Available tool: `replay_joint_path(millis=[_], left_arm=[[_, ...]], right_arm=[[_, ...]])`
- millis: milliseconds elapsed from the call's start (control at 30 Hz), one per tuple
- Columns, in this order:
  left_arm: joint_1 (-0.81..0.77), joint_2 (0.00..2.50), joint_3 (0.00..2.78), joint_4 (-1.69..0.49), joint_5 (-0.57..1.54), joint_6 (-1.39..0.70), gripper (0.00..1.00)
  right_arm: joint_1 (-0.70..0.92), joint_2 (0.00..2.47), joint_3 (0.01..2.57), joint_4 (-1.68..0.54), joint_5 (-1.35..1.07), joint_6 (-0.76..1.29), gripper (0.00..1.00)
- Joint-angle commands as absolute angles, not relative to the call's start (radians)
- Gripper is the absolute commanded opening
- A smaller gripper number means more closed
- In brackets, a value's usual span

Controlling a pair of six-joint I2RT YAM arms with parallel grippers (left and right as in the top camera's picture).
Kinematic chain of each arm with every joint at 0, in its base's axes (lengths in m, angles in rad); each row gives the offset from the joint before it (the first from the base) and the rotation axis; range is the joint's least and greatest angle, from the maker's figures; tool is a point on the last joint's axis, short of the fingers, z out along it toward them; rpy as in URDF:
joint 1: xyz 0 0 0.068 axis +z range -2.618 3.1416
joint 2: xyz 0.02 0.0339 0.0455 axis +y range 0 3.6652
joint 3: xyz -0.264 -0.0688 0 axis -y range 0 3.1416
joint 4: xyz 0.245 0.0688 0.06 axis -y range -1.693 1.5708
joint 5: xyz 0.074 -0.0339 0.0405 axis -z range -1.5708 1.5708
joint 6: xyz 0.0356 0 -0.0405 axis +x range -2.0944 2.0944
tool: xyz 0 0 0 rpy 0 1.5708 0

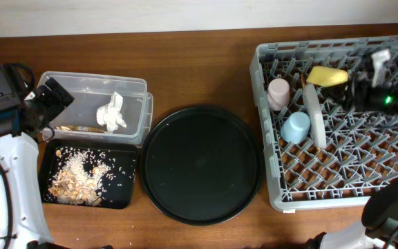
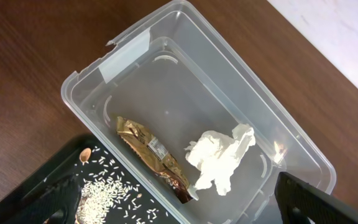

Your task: Sort waste into correct bins and load items into the dishwasher rack

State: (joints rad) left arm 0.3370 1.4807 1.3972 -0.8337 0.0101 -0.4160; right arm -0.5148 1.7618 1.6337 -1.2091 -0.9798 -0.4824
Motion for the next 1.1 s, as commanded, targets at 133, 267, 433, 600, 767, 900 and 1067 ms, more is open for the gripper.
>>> replay_joint_path(millis=[133, 267, 433, 600, 767, 900, 1067], left_arm=[[0.341, 1.460, 1.399, -0.833, 0.003, -0.418, 0.99], [0.341, 1.460, 1.399, -0.833, 0.003, -0.418, 0.99], [0.341, 1.460, 1.399, -0.832, 0.003, -0.418, 0.99], [0.341, 1.460, 1.399, -0.833, 0.003, -0.418, 0.99], [0.341, 1.460, 1.399, -0.833, 0.003, -0.418, 0.99], [0.341, 1.460, 1.399, -0.832, 0.003, -0.418, 0.99], [0.341, 1.460, 1.399, -0.832, 0.003, -0.418, 0.99]], right_arm=[[-0.124, 1.748, 2.090, -1.276, -0.436, -0.207, 0.99], [0.103, 1.760, 2.085, -1.279, -0.376, -0.204, 0.99], [0.204, 1.760, 2.085, -1.279, -0.377, -0.204, 0.99], [0.203, 1.760, 2.085, -1.279, -0.376, -0.204, 0.99], [0.202, 1.704, 2.085, -1.278, -0.360, -0.205, 0.99], [0.202, 1.503, 2.085, -1.253, -0.336, -0.205, 0.99], [0.202, 1.179, 1.996, -1.243, -0.290, -0.239, 0.99]])
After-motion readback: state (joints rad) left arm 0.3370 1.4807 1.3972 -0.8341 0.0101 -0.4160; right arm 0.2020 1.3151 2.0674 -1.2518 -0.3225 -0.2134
